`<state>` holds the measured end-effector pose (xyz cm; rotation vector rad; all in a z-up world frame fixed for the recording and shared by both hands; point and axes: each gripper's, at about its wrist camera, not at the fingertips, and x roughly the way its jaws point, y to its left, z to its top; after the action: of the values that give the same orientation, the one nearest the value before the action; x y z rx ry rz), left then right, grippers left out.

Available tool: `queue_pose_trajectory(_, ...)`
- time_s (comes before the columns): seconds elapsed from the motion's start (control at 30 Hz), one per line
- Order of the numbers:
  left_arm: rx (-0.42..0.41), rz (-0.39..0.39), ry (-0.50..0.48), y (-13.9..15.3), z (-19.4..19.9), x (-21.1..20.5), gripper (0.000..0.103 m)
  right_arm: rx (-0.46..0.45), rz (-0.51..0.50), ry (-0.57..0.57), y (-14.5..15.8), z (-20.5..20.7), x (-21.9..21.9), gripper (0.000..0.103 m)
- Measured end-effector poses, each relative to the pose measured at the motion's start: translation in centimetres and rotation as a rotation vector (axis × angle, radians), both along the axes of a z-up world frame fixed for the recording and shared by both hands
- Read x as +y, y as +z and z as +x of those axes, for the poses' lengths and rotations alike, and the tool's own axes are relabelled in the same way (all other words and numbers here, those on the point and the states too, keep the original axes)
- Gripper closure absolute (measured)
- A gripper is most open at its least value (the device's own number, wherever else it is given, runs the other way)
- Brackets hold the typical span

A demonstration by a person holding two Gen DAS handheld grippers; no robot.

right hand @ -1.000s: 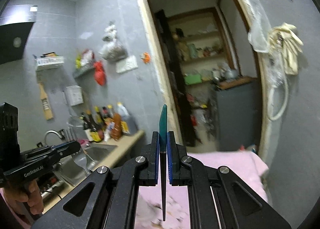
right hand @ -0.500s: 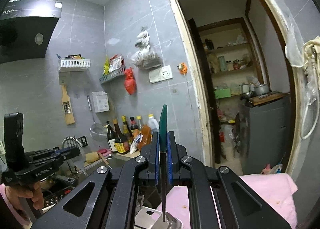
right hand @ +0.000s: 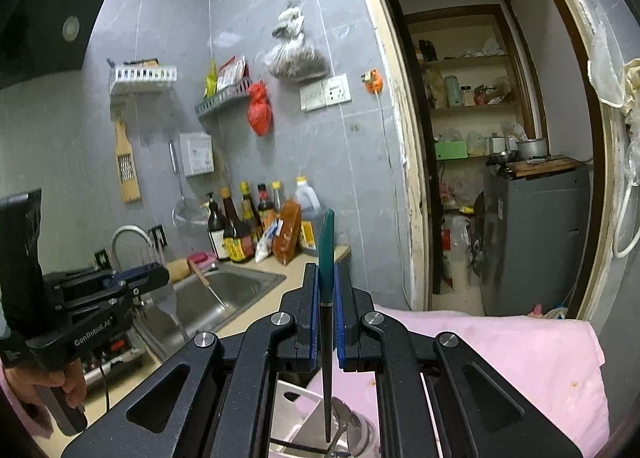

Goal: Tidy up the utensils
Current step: 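Lower the fork and knife into the caddy with both tools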

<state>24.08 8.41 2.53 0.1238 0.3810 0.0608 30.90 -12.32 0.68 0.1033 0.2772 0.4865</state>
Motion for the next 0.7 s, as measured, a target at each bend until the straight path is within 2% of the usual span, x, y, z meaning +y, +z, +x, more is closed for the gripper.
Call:
queue_pose_trajectory(0.3,0.018,-0.012,-0.02,-1.9,0.5,-0.5,0.1,0.037,-0.042,-0.009,-1.9,-0.1,0.3,0.096)
queue_pose_trajectory(0.57,0.032,0.033,-0.04,-4.0,0.4,-1.9,0.1,0.066,-0.067,-0.007,-3.1,-0.2,0.8,0.096)
queue_pose_trajectory(0.7,0.059,0.012,-0.058,-4.7,0.4,-2.1,0.1,0.076,-0.076,-0.004,-3.3,-0.4,0.9,0.096)
